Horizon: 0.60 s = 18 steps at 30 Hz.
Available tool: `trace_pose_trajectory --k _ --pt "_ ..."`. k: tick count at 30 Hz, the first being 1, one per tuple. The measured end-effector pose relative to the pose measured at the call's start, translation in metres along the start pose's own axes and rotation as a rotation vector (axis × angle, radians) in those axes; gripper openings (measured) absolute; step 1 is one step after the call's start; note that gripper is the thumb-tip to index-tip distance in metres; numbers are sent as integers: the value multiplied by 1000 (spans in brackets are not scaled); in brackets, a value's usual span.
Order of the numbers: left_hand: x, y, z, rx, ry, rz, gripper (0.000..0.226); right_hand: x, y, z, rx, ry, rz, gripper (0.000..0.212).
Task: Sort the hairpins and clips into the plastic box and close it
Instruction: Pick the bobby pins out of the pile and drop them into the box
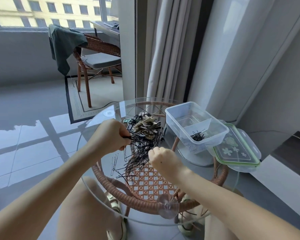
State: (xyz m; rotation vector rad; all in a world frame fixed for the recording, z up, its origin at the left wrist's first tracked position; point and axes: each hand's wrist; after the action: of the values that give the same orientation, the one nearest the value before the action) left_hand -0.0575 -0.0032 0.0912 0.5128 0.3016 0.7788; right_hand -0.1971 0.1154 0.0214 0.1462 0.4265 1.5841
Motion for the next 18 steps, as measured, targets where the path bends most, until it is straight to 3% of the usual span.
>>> trace_pose_trajectory --k 3,8,12,15,18 --pt "0 -2 0 26 9 2 40 8 9 -2 -158 120 -97 24" --pt "-4 -3 -1 67 10 20 9 14 36 9 -861 247 -410 15" --pt "-9 -1 -3 129 23 28 3 19 71 27 -1326 184 -612 18" --pt "-13 -1 -5 153 30 38 3 23 110 43 -1479 134 -698 16" --pt "-17 -2 -8 174 29 40 13 26 157 57 -1460 87 -735 15"
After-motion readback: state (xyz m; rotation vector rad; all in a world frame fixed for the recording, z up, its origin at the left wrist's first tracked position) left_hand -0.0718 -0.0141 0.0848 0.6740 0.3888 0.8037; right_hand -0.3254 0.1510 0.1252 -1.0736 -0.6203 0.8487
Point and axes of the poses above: each hand's wrist, its own x-axis away from the middle knuckle, its own z-axis out of the back of the hand, y = z × x, and after that the axes turned 3 degrees about -z, right-handed
